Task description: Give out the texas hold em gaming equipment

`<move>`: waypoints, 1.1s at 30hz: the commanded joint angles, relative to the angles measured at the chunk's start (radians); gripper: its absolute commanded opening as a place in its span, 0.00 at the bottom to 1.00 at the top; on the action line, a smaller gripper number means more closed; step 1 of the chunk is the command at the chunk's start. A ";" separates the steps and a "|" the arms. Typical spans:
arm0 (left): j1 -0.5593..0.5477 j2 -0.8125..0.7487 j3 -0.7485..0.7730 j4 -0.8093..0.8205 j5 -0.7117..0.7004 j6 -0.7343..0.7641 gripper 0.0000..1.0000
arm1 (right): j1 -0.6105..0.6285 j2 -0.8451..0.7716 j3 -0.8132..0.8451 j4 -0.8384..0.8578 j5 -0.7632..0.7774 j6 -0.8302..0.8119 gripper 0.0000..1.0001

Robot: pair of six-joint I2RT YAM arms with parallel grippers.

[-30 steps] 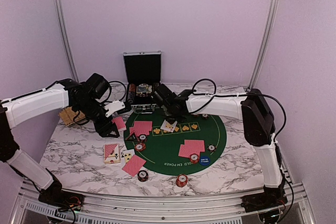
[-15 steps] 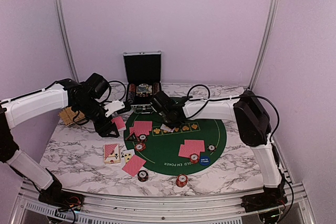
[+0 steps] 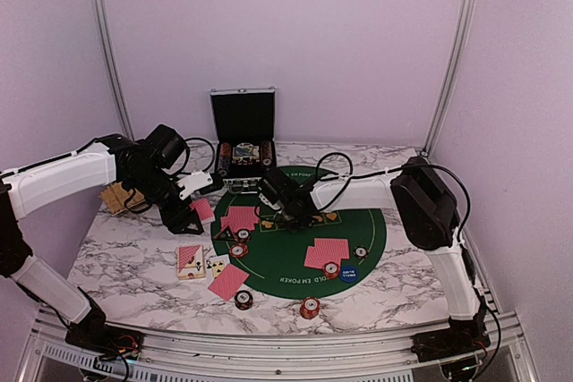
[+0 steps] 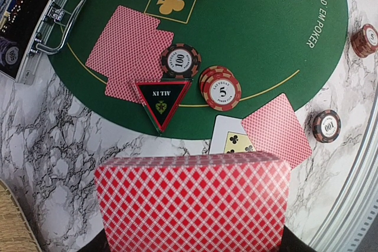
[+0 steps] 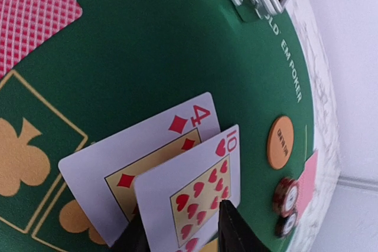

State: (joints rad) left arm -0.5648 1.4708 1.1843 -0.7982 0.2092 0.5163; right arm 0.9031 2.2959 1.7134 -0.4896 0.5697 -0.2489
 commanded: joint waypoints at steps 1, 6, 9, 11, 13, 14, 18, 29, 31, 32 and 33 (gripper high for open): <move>-0.001 -0.018 0.004 -0.029 0.019 0.006 0.00 | -0.003 -0.059 -0.021 0.009 -0.086 0.034 0.48; -0.001 -0.018 0.001 -0.030 0.025 0.002 0.00 | -0.011 -0.106 -0.024 0.008 -0.154 0.072 0.64; 0.000 -0.020 -0.001 -0.030 0.023 0.002 0.00 | -0.027 -0.145 -0.021 0.009 -0.244 0.115 0.67; 0.000 -0.023 -0.002 -0.030 0.023 0.002 0.00 | -0.045 -0.178 -0.018 0.016 -0.325 0.157 0.68; -0.001 -0.024 -0.002 -0.030 0.020 0.002 0.00 | -0.070 -0.216 -0.019 0.030 -0.448 0.210 0.68; 0.000 -0.025 -0.002 -0.030 0.018 0.003 0.00 | -0.082 -0.235 -0.020 0.040 -0.501 0.237 0.68; 0.000 -0.028 -0.002 -0.031 0.016 0.003 0.00 | -0.140 -0.315 -0.055 0.144 -0.761 0.446 0.69; 0.000 -0.032 0.010 -0.031 0.015 -0.004 0.00 | -0.168 -0.300 -0.212 0.701 -1.338 1.108 0.88; 0.000 -0.032 0.012 -0.031 0.013 -0.004 0.00 | -0.149 -0.277 -0.199 0.705 -1.353 1.143 0.89; 0.000 -0.031 0.014 -0.030 0.014 -0.004 0.00 | -0.139 -0.261 -0.180 0.681 -1.355 1.140 0.89; 0.000 -0.032 0.015 -0.030 0.016 -0.004 0.00 | -0.129 -0.246 -0.159 0.654 -1.355 1.133 0.89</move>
State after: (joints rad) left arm -0.5648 1.4708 1.1843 -0.7986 0.2104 0.5156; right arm 0.7338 2.0010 1.5066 0.0937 -0.6716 0.7456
